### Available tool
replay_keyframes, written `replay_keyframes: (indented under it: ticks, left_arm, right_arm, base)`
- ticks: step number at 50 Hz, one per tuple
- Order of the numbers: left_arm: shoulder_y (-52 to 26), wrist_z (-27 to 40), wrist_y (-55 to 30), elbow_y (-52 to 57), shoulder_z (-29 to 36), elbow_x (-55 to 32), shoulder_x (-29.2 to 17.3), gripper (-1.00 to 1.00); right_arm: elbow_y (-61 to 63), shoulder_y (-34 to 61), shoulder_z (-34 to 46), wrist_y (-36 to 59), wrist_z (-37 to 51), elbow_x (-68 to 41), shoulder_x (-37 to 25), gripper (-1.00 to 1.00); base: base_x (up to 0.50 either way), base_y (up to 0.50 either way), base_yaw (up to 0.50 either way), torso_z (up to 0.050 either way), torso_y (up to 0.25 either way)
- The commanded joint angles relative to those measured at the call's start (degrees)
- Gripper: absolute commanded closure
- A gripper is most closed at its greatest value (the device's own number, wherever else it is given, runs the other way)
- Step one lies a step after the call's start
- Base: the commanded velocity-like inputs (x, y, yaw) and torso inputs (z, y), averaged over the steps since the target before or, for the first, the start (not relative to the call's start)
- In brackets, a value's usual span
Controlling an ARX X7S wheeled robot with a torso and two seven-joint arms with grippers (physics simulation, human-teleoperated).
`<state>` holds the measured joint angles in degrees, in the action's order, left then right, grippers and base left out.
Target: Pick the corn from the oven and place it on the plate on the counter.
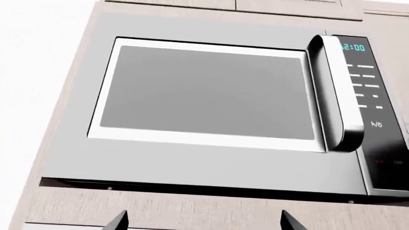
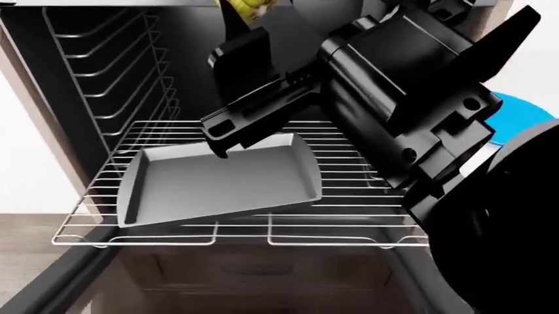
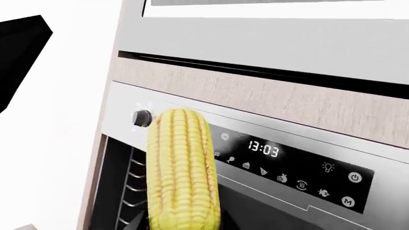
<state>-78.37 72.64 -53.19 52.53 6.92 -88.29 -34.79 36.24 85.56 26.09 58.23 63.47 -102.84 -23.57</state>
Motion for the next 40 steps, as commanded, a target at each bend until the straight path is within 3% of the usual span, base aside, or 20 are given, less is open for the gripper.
replay_keyframes:
  ticks: [1, 40]
  left_arm:
    - [0.53, -0.04, 0.28, 0.39, 0.39, 0.28, 0.2, -1.0]
    - [1.41, -0.19, 1.32, 1.14, 0.99, 0.47, 0.22, -1.0]
  right_arm:
    - [-0.09, 0.1, 0.1, 0.45, 0.06, 0.68, -0.24, 1.0]
    - [0.03, 0.47, 1.42, -0.44, -0.45, 0.91, 0.06, 1.0]
  base:
    - [-0.18, -0.5, 0.0, 0.0, 0.0]
    - [-0.05, -0.5, 0.0, 0.0, 0.0]
